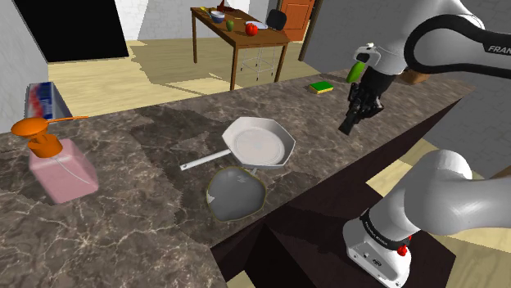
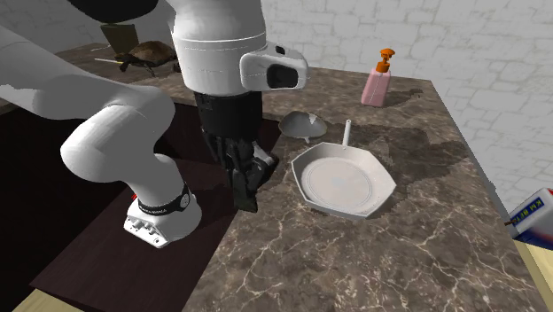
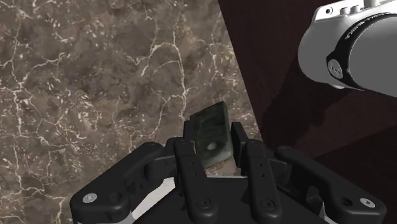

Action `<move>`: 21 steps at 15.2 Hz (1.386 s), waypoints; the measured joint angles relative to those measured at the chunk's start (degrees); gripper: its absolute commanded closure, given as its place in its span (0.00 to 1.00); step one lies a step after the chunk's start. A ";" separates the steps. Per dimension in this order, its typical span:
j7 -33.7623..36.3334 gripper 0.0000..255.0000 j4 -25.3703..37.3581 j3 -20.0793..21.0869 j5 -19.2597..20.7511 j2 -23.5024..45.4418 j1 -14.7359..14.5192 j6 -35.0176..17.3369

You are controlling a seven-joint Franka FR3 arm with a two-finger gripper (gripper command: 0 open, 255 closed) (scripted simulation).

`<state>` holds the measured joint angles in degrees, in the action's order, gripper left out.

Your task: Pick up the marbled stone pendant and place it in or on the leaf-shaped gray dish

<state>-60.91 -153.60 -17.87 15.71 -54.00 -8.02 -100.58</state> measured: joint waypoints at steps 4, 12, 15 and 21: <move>5.81 1.00 0.00 5.55 -4.61 0.99 -3.34 -0.33; 16.87 1.00 3.02 15.76 -13.05 6.66 -9.87 -2.34; 21.06 1.00 5.31 19.58 -15.87 10.36 -12.07 -3.67; 28.67 1.00 11.68 26.30 -19.77 19.00 -15.10 -6.06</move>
<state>-32.24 -141.92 8.43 -4.06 -35.00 -23.12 -106.64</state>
